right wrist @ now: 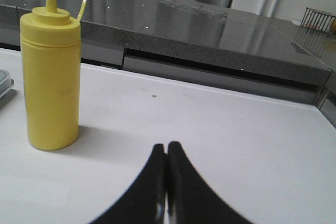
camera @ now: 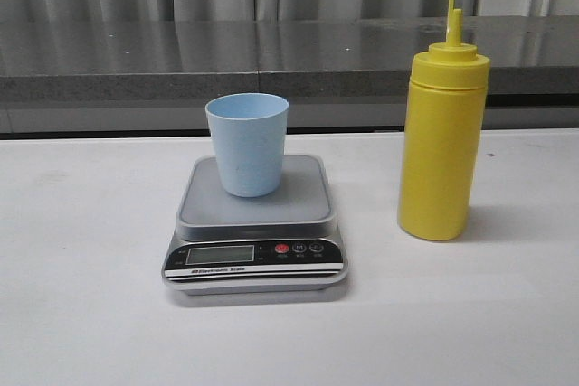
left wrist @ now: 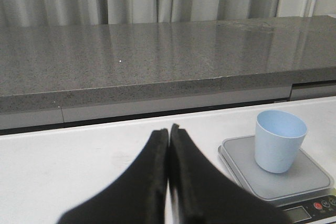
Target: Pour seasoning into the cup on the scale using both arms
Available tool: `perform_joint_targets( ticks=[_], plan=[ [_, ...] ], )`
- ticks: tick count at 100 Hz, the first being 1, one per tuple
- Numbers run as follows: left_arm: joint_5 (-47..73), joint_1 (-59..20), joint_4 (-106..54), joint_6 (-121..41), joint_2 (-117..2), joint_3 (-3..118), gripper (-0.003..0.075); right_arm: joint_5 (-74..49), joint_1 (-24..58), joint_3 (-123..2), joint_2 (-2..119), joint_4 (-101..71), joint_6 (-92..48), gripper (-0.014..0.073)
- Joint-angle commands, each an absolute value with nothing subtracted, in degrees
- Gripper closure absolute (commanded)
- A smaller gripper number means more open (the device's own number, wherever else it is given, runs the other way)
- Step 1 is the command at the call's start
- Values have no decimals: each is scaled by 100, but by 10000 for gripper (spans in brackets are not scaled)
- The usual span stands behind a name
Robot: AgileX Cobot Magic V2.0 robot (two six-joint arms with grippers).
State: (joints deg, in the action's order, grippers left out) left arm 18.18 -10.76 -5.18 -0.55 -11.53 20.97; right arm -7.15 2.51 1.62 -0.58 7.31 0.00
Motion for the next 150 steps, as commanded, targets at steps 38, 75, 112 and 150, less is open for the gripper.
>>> perform_joint_targets(
  ticks=[38,75,112,150],
  plan=[
    [1392,-1075,-535,-69,-1211,2254,739,-206,209,165,-146,794,0,714],
    [1392,-1075,-535,-69,-1211,2254,739,-206,209,165,-146,794,0,714],
    [1381,-1075,-162,-69,-1211,2254,739,-206,209,165,-146,794,0,714],
    [1122,-262,193,-69,-750,1600,739,-206,209,165,-146,794,0,714]
  ],
)
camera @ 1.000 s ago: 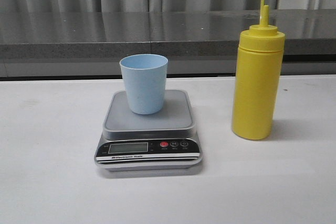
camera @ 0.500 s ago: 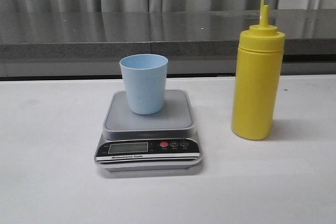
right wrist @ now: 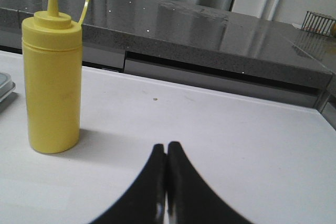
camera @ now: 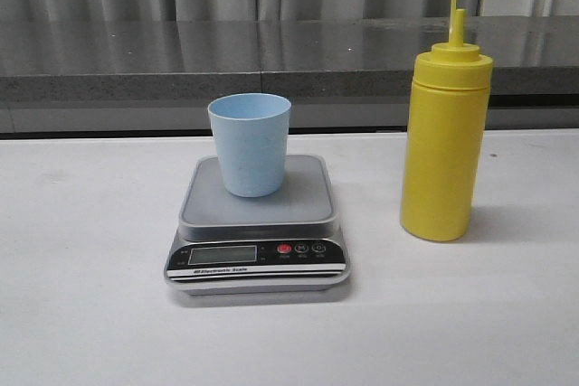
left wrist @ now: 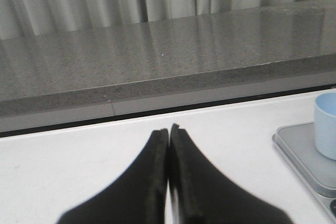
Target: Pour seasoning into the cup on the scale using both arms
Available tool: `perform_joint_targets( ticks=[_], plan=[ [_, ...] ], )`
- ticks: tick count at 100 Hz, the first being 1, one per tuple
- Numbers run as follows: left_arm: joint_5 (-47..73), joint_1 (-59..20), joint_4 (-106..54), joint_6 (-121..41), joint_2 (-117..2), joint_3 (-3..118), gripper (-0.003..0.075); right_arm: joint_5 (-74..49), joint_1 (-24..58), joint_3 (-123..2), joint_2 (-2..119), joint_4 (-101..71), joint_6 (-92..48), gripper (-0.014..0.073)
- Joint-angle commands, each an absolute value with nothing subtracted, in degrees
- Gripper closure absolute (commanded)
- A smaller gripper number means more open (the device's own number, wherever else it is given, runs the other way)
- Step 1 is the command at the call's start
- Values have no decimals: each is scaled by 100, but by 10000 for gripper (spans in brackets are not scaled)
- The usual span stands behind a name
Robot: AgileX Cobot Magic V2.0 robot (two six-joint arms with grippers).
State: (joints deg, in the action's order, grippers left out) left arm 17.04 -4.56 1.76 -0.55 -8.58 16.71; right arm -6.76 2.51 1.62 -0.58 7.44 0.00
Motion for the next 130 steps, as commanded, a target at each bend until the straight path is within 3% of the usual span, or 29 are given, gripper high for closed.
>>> perform_joint_targets(
  ticks=[1,27,51,130],
  plan=[
    [1112,-248,193,-69,-729,1576,739,-206,209,165,-146,794,0,714],
    [1025,-62,174,-69,239,646,739,-206,209,165,-146,794,0,714],
    [406,-62,159,0,225,130,739,-206,209,165,-146,794,0,714],
    [0,-62,-32,0,225,-49,739,-206,209,165,-146,794,0,714]
  ],
)
